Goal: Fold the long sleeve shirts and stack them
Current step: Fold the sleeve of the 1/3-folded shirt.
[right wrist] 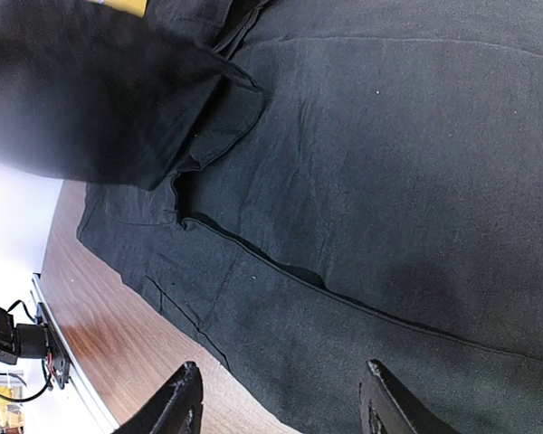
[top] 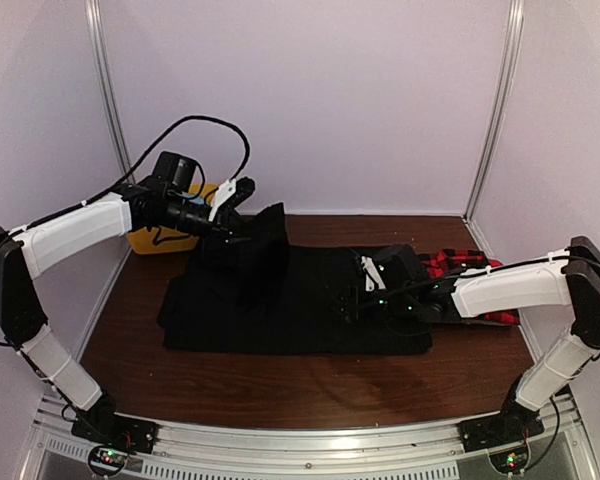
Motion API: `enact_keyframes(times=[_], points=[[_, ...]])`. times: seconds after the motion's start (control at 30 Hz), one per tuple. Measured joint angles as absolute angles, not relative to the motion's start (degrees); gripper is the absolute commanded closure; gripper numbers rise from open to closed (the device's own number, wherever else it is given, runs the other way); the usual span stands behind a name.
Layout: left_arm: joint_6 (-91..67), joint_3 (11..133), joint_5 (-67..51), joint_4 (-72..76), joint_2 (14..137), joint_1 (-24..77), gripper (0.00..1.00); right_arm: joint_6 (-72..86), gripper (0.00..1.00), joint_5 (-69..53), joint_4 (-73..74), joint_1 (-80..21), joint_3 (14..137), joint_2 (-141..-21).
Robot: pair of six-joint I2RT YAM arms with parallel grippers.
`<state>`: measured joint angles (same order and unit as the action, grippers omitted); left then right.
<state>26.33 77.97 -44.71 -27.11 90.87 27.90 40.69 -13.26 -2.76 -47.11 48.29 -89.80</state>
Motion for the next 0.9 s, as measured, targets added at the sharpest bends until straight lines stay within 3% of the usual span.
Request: enact_keyframes(times=[0.37,0.9], points=[[21.17,82.46,-39.51,-27.18,91.57,30.76,1.00,40.97,0.39,-13.54,-2.90,-47.11,48.10,-89.78],[4.69,66.48,-24.05,-16.19,95.22,47.68,1.00,49.04,0.36,-12.08,-4.12,-46.06,40.32,-81.28]])
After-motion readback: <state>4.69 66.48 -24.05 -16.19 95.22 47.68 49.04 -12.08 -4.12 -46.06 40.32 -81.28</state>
